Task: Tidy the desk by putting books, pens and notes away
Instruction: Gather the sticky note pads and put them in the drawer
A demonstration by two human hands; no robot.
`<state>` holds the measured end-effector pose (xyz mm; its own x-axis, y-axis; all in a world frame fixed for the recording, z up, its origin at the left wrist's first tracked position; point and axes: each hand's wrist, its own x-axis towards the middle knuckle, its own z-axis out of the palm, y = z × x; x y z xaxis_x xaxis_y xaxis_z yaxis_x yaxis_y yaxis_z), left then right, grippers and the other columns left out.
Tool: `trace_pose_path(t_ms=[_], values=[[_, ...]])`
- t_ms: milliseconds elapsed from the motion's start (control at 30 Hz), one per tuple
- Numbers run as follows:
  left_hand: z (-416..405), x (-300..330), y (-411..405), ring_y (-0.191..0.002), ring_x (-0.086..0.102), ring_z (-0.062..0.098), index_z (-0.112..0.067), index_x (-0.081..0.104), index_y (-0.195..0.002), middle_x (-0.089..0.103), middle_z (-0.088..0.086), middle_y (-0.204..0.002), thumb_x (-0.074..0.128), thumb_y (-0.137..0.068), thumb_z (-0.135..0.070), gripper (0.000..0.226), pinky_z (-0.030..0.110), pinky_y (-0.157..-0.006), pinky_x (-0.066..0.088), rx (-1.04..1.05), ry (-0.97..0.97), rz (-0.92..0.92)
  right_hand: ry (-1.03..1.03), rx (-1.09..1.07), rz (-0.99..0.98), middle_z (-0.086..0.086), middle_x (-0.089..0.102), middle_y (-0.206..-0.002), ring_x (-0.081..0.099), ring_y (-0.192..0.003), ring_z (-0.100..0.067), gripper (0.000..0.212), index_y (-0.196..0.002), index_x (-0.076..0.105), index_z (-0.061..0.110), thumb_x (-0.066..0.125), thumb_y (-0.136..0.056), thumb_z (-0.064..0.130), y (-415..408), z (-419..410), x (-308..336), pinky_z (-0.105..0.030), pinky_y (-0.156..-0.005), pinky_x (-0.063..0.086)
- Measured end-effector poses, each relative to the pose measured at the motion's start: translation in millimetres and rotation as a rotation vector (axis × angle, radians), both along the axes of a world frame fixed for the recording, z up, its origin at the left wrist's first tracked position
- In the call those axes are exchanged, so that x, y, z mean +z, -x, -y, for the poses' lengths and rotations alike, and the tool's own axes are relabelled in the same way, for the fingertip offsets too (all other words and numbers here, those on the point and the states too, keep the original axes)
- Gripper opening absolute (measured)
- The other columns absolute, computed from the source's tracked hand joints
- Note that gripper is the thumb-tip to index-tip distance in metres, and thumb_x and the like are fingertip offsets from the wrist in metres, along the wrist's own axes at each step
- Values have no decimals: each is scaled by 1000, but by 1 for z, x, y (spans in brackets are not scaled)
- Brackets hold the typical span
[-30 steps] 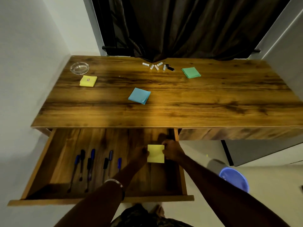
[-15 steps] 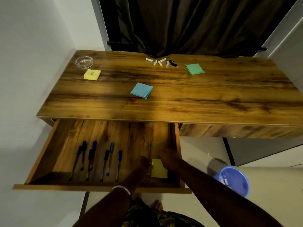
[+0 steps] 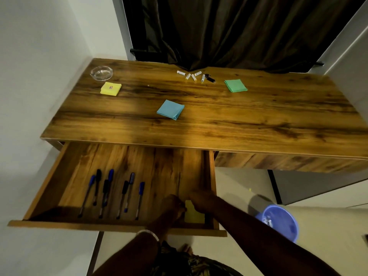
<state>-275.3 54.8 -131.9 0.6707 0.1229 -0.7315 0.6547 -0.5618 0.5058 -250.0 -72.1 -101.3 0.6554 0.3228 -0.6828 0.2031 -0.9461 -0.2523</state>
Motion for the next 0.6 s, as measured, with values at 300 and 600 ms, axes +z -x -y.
trace_pose_path(t_ms=[300, 600], values=[[-2, 7, -9, -58, 61, 17, -13, 56, -59, 58, 6, -64, 73, -80, -12, 27, 31, -69, 60, -105, 8, -39, -47, -14, 66, -18, 39, -147, 36, -136, -34, 41, -140, 44, 6, 42, -100, 9, 2, -1, 3, -39, -111, 28], [-7, 10, -8, -107, 63, 28, -2, 63, -111, 65, 12, -115, 60, -90, -20, 28, 33, -92, 52, -210, -90, 93, 15, 38, 109, -15, 46, -141, 46, -128, -30, 37, -136, 46, 5, 46, -100, 11, -2, -7, 7, -37, -107, 37]])
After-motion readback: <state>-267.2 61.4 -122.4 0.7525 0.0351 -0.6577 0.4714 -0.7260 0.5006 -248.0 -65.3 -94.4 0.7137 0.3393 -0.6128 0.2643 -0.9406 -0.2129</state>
